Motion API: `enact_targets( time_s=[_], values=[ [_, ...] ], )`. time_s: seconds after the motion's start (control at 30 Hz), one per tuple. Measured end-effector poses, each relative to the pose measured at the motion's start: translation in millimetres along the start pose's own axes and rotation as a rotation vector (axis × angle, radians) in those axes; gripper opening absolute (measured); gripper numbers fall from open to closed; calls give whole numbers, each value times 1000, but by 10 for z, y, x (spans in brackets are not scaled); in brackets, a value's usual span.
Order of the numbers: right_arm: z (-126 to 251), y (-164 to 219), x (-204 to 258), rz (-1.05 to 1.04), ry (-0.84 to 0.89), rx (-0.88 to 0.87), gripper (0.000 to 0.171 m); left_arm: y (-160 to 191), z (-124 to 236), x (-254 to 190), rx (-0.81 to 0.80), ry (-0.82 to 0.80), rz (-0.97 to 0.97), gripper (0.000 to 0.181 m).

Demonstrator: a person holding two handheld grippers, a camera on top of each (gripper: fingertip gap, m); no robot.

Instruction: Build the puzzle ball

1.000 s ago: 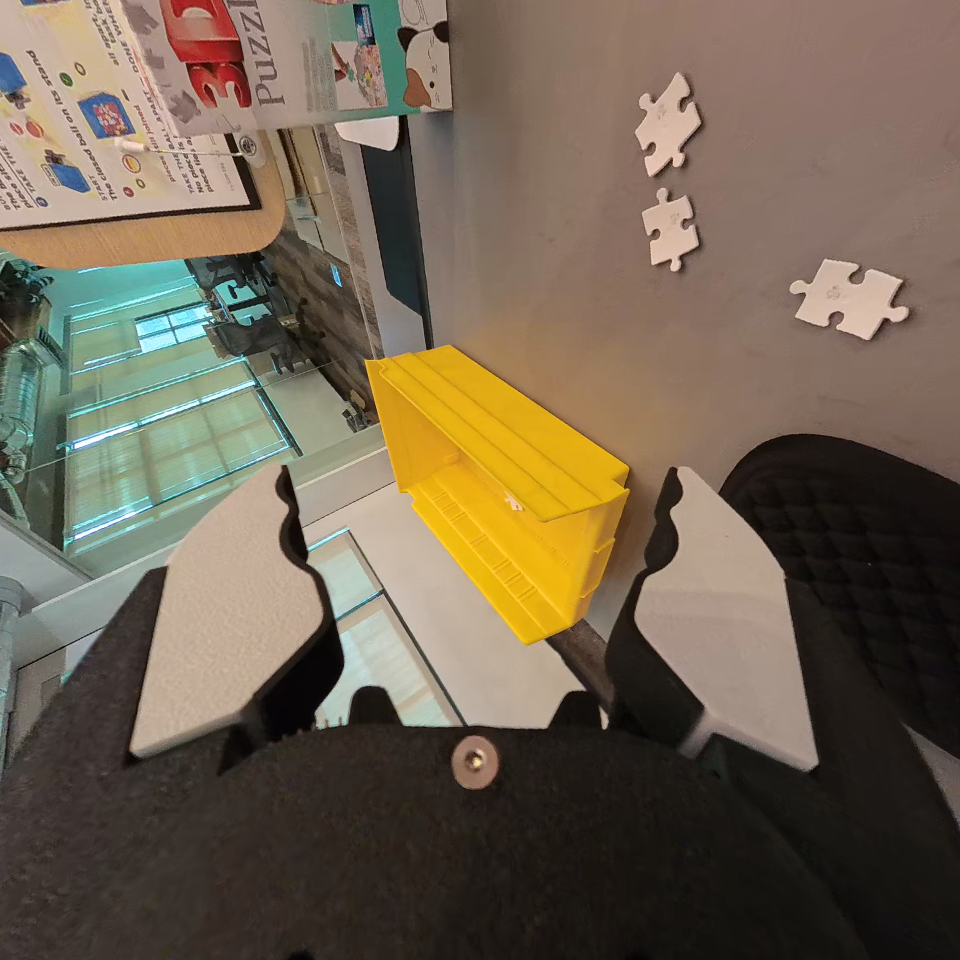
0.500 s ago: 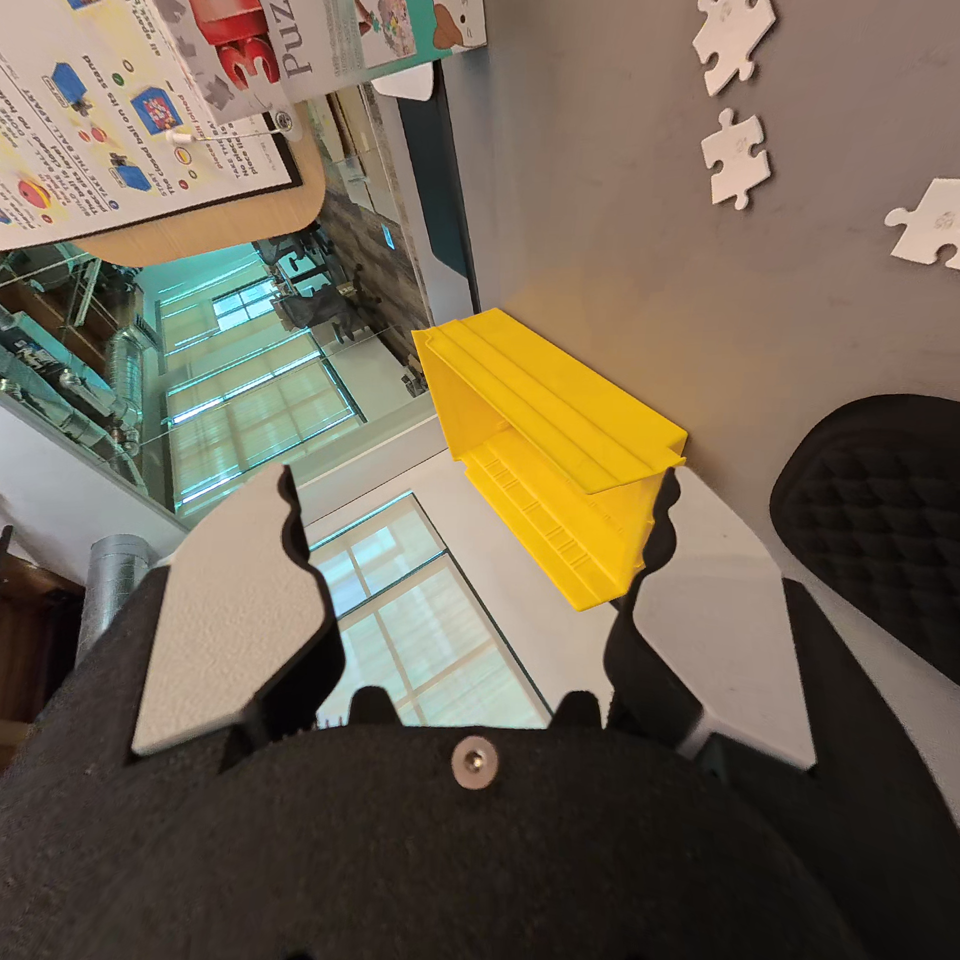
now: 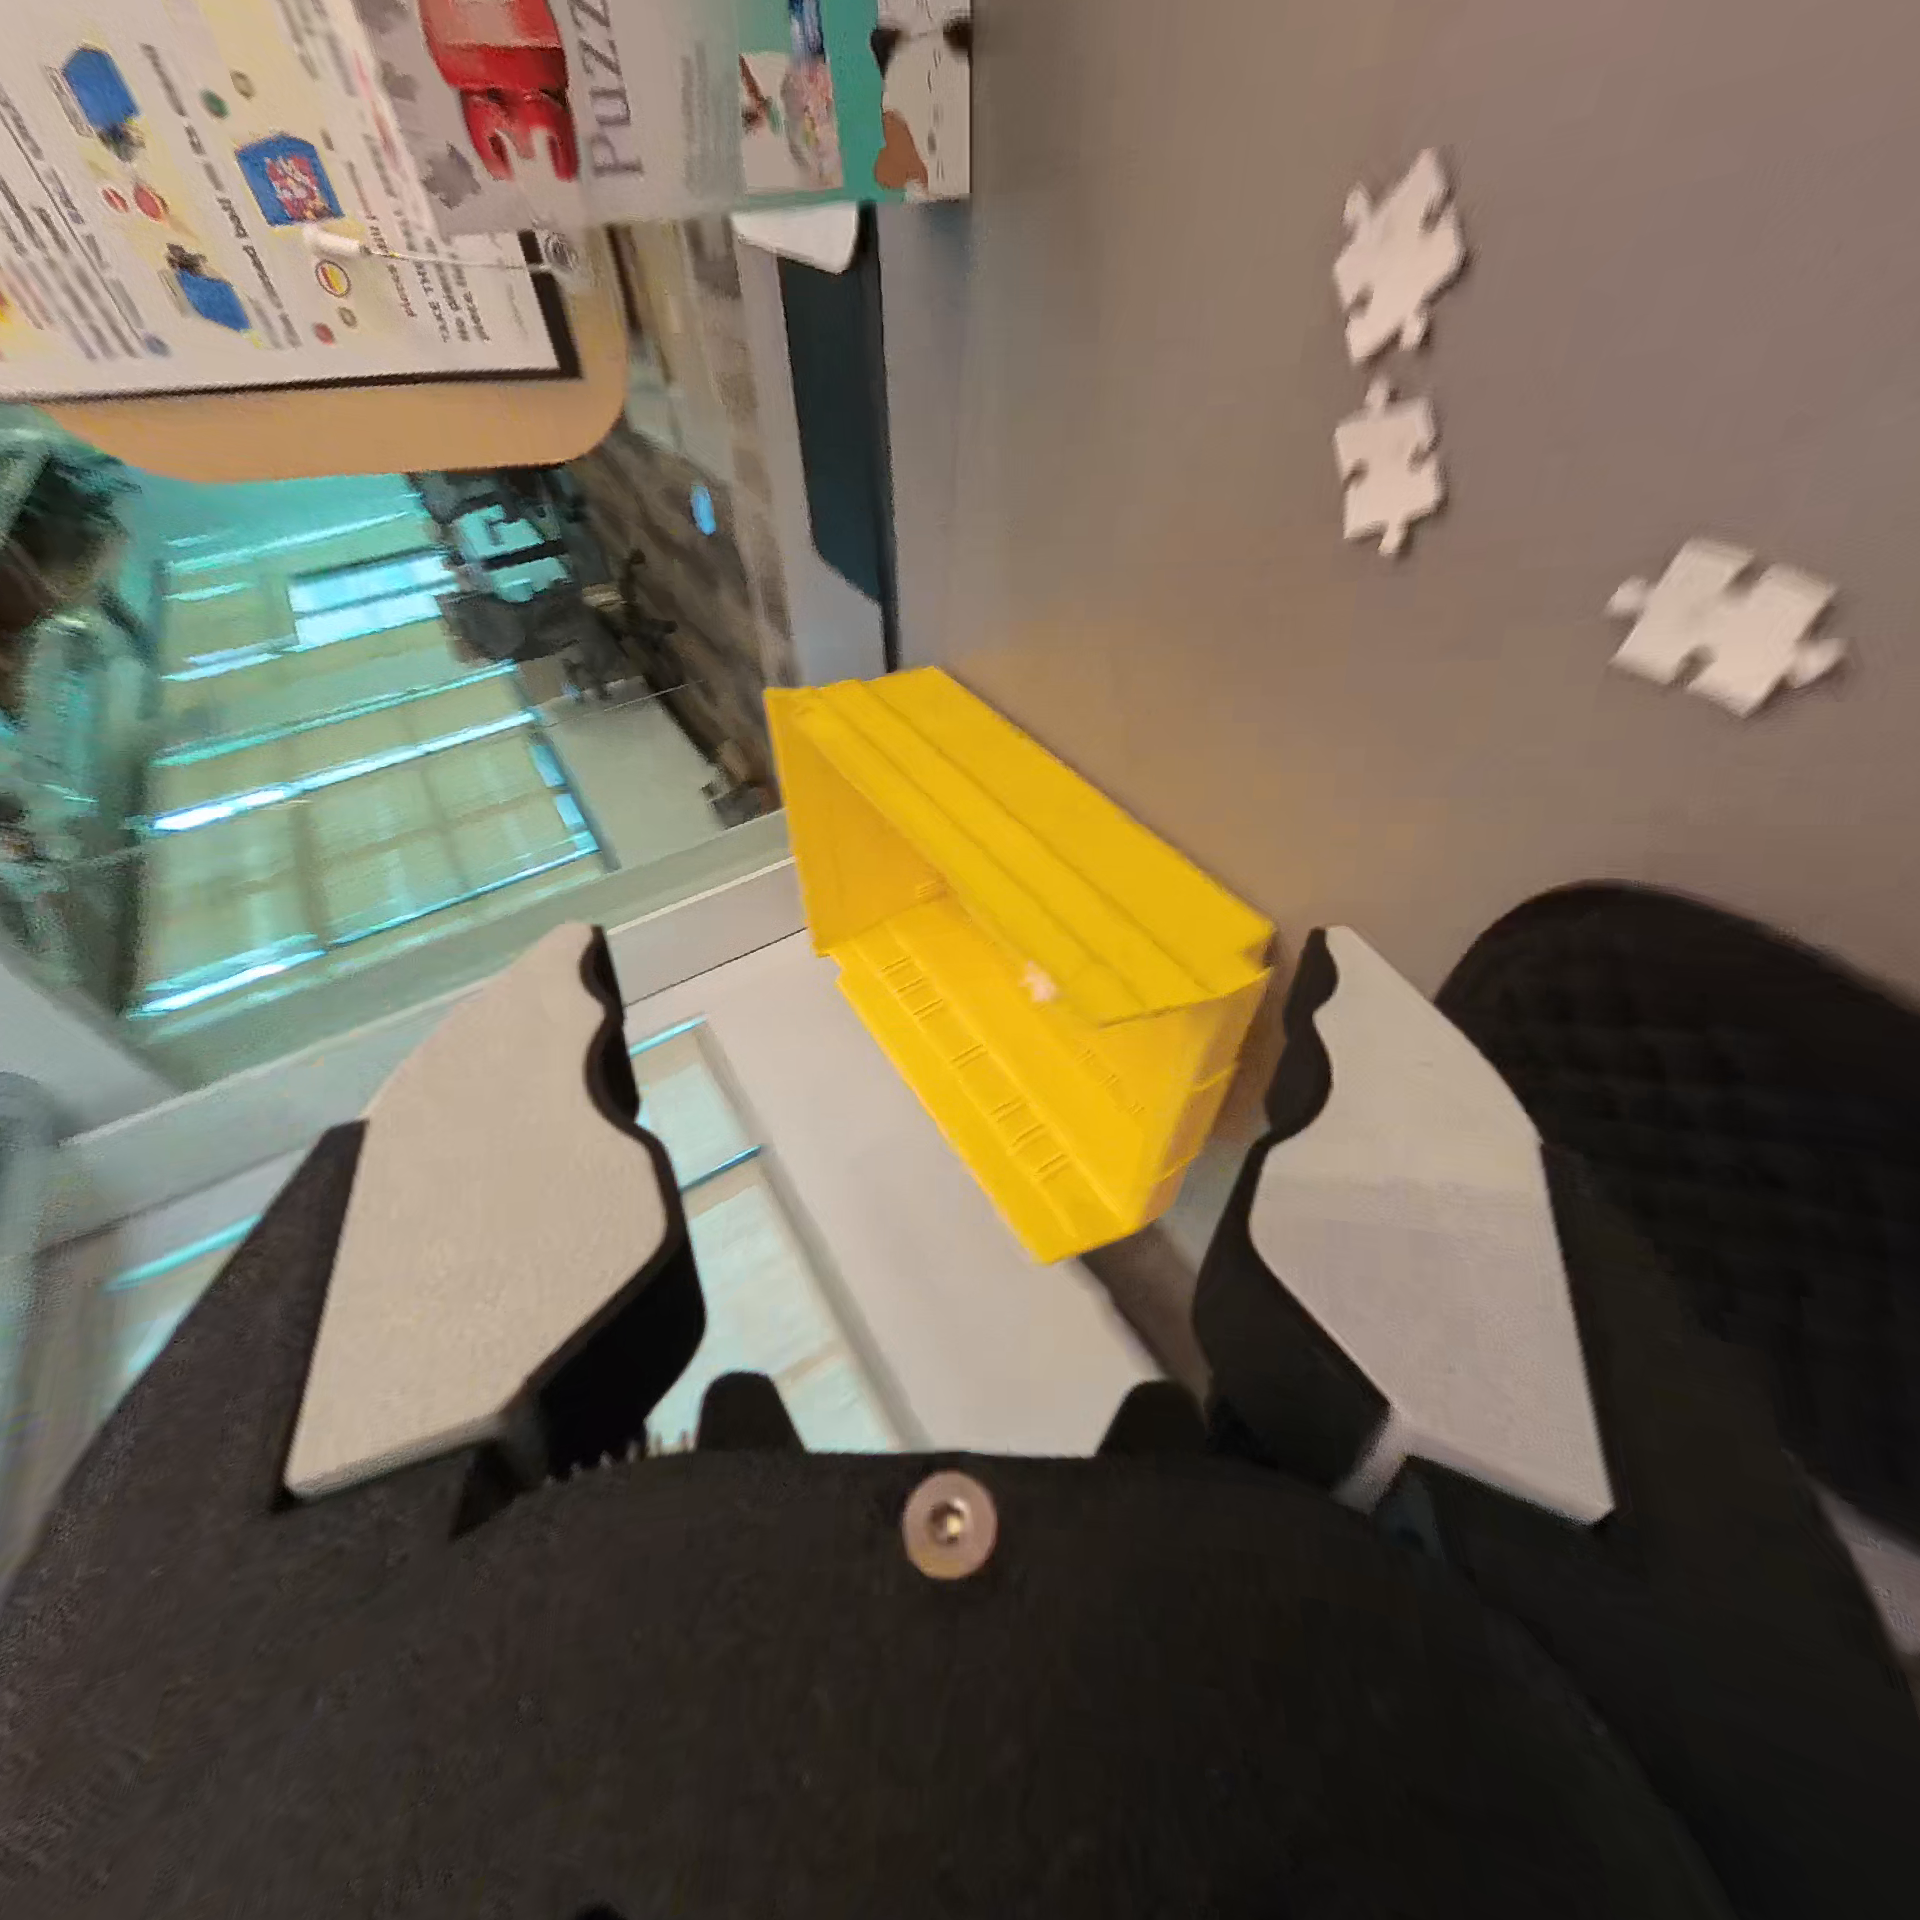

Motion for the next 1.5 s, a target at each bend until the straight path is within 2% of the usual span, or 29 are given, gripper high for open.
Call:
enact_targets(
  time_s=[0.07, 0.2, 0.27, 0.33, 0.43, 0.57, 0.73, 0.8, 0.87, 0.93, 1.03, 1.1, 1.17, 1.33, 1.43, 1.5],
  values=[
    [146, -167, 242, 79, 4, -48, 3, -71, 135, 34, -159, 139, 220, 108],
    [278, -513, 926, 276, -54, -24, 3, -453, 665, 290, -708, 449, 662, 66],
    [215, -636, 1230, 375, -103, 42, 3, -627, 867, 429, -898, 550, 762, 55],
    [119, -732, 1473, 436, -169, 107, 3, -804, 948, 496, -989, 612, 772, 43],
    [-22, -819, 1665, 533, -159, 194, 3, -1051, 912, 460, -1003, 666, 699, 39],
    [-128, -835, 1808, 624, -125, 259, 3, -1246, 872, 351, -1005, 822, 652, 30],
    [-182, -793, 1832, 696, -72, 312, 3, -1329, 894, 272, -1045, 992, 641, 13],
    [-200, -772, 1839, 719, -67, 325, 3, -1340, 866, 248, -1031, 996, 642, 3],
    [-211, -761, 1837, 749, -55, 319, 3, -1337, 845, 244, -1032, 992, 659, 2],
    [-196, -787, 1839, 792, -48, 242, 4, -1316, 833, 277, -1063, 991, 717, 2],
    [-35, -870, 1823, 771, -60, -42, 15, -1246, 814, 349, -1127, 973, 836, 2],
    [75, -864, 1773, 746, -88, -244, 18, -1199, 807, 386, -1169, 942, 894, 2],
    [128, -823, 1714, 703, -131, -366, 19, -1182, 822, 406, -1209, 933, 930, 2],
    [10, -730, 1670, 653, -244, -415, 18, -1266, 859, 418, -1256, 939, 949, 2],
    [-15, -731, 1652, 643, -265, -452, 4, -1322, 868, 409, -1273, 961, 952, 2],
    [16, -730, 1647, 628, -313, -492, 4, -1339, 877, 413, -1288, 969, 960, 2]
  ],
)
Point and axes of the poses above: each gripper's, where its closed fingertips meet, z back along the fingers, y out of its underside, x = y × z across the jaws, the point moved 5 cm from there along z, back along the fingers, and after that the axes turned 1 degree about z, right-handed, at the moved point
